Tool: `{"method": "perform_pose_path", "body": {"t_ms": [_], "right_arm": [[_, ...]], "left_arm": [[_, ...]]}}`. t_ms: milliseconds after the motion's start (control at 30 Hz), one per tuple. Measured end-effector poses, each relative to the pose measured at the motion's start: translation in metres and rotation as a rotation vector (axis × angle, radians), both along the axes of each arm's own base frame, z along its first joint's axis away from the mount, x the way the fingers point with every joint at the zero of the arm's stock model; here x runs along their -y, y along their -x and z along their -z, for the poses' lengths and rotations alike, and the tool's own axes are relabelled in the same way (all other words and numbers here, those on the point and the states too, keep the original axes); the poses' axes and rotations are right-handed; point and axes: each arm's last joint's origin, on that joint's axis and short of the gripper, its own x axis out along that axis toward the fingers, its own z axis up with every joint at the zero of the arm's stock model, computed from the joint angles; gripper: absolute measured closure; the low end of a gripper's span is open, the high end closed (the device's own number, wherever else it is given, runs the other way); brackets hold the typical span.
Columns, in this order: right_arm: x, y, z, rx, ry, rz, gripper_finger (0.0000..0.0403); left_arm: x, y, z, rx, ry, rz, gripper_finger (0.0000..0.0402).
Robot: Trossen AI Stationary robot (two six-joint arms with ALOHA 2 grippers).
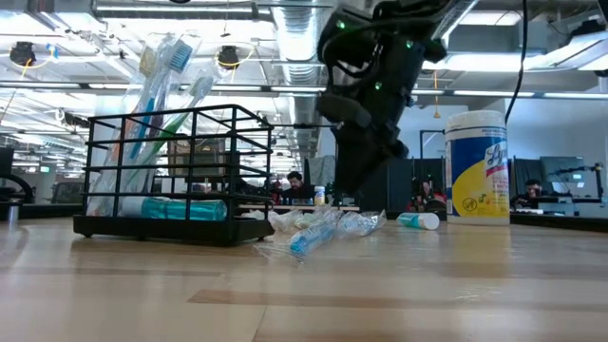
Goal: Pick & Place toothbrushing station
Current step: Put the purple toothbrush into the wire organizer
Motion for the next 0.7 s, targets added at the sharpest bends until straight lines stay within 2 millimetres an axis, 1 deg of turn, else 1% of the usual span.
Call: {"method": "perform_pose_path", "body": {"t_ms": [100, 200, 267, 367, 433, 533, 600, 667, 700], "right_arm": [[0.0, -0.001, 0.004, 0.041, -0.037, 0.032, 0.0285], [0.0, 0.004, 0.013, 0.037, -0.054, 0.057, 0.0285], [-0.001, 0.005, 0.014, 0.035, -0.061, 0.063, 0.0285], [-0.004, 0.003, 0.013, 0.054, -0.079, 0.059, 0.0285], [-0.006, -0.002, 0.018, 0.076, -0.088, 0.05, 0.0285], [-0.007, -0.002, 0.024, 0.052, -0.097, 0.043, 0.0285], [-0.008, -0.007, 0.03, 0.068, -0.11, 0.036, 0.0285], [-0.008, -0.003, 0.037, 0.023, -0.12, 0.033, 0.0285], [-0.009, -0.006, 0.038, 0.038, -0.127, 0.027, 0.0285]], "left_arm": [[0.0, 0.0, 0.0, 0.0, 0.0, 0.0, 0.0306], [0.0, 0.0, 0.0, 0.0, 0.0, 0.0, 0.0306], [0.0, 0.0, 0.0, 0.0, 0.0, 0.0, 0.0306], [0.0, 0.0, 0.0, 0.0, 0.0, 0.0, 0.0306], [0.0, 0.0, 0.0, 0.0, 0.0, 0.0, 0.0306], [0.0, 0.0, 0.0, 0.001, 0.0, 0.0, 0.0306], [0.0, 0.0, 0.0, 0.0, 0.0, 0.0, 0.0306], [0.0, 0.0, 0.0, 0.001, 0.0, 0.0, 0.0306], [0.0, 0.0, 0.0, 0.001, 0.0, 0.0, 0.0306]]}}
